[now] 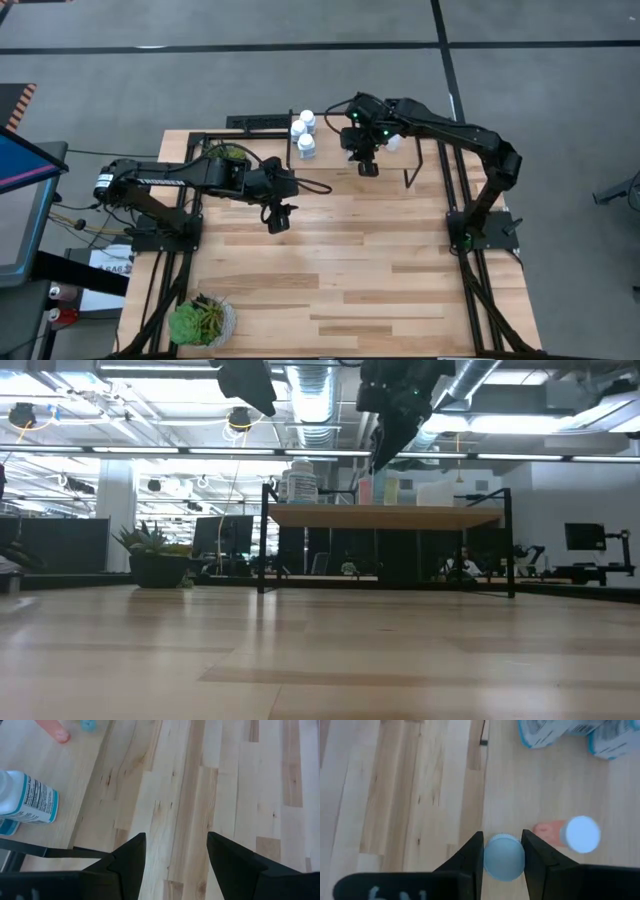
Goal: Pick and place medicine bottles onto shelf by color
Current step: Put the blue pill bottle on the shelf
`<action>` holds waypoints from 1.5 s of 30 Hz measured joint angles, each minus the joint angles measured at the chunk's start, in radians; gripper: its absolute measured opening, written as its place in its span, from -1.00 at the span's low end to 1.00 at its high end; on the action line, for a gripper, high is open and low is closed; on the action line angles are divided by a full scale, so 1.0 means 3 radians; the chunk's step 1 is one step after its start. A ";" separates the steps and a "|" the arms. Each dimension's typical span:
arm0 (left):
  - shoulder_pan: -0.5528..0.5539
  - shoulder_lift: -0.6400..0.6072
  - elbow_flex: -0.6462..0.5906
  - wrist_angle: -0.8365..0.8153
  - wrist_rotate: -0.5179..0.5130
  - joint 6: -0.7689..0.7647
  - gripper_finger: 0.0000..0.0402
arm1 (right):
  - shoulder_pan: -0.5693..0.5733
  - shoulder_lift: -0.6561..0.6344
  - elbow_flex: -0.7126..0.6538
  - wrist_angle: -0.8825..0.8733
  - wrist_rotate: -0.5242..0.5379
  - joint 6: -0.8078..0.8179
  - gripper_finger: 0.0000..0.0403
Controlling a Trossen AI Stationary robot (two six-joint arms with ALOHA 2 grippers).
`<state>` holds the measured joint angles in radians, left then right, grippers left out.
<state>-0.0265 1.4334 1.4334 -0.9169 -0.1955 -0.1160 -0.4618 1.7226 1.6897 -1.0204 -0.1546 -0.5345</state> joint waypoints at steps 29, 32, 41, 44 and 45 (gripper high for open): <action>0.0000 0.0000 0.0000 -0.0001 0.0002 -0.0018 -0.02 | -0.0063 0.0005 -0.0001 -0.0011 0.0006 -0.0080 -0.03; 0.0000 0.0000 0.0000 -0.0001 0.0003 -0.0058 -0.02 | -0.0063 0.0005 -0.0001 -0.0002 0.0015 -0.0079 0.02; 0.0000 0.0000 0.0000 -0.0003 0.0005 -0.0090 -0.02 | -0.0019 0.0004 -0.0001 -0.0238 0.0099 -0.0041 0.04; 0.0000 0.0000 0.0000 -0.0003 0.0005 -0.0088 -0.02 | 0.0051 -0.0012 0.0065 -0.0422 0.0123 0.0050 0.01; 0.0000 0.0000 0.0000 -0.0003 0.0005 -0.0078 -0.02 | 0.0080 -0.0017 0.0117 -0.0442 0.0177 0.0101 0.00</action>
<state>-0.0265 1.4334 1.4334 -0.9176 -0.1940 -0.1395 -0.4378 1.7175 1.7248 -1.1529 -0.1014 -0.5042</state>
